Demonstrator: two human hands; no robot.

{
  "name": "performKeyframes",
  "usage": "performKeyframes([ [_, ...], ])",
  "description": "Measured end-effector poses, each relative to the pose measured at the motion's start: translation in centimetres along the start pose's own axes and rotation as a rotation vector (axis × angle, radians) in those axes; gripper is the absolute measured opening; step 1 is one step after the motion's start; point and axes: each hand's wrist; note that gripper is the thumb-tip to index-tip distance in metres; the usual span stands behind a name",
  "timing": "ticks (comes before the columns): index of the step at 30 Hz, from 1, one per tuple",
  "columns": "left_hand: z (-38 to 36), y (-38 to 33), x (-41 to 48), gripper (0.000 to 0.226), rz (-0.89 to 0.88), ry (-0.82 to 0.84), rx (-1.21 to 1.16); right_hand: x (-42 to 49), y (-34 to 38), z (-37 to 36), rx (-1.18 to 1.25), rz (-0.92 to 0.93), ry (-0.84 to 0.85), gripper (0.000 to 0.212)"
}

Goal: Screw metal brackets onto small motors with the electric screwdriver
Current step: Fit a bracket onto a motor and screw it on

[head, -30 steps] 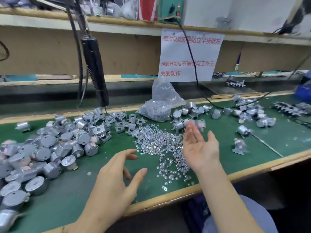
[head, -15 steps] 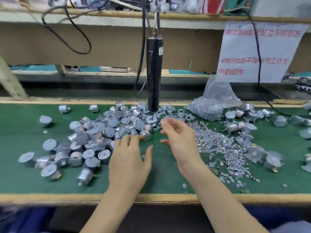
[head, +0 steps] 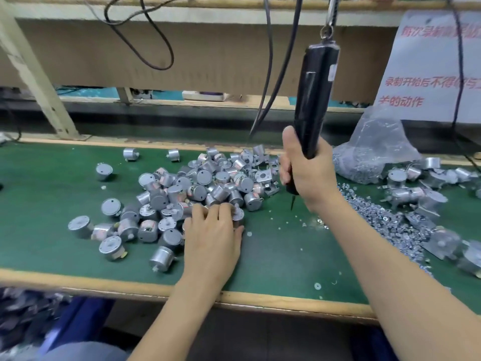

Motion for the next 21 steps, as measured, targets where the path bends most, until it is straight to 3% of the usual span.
performKeyframes([
  [5,-0.1,-0.7,0.3,0.031,-0.012,0.017,-0.192,1.1,-0.7,2.3,0.126,-0.137,0.037,0.079],
  [10,0.2,-2.4,0.6,0.046,-0.062,-0.023,-0.361,1.7,-1.2,3.6,0.148,-0.149,0.011,0.074],
  [14,-0.4,-4.3,0.4,0.04,-0.089,-0.024,-0.357,1.4,-1.3,4.8,0.149,-0.153,0.011,0.07],
  [21,-1.5,-4.9,-0.2,0.047,-0.106,0.051,-0.305,0.7,-1.6,5.8,0.226,-0.239,0.181,0.082],
])
Point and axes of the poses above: each hand's wrist, its own x-axis towards the middle knuckle, its own z-axis out of the back of the hand, y = z × x, and after that the axes turned 7 degrees about x, right-handed
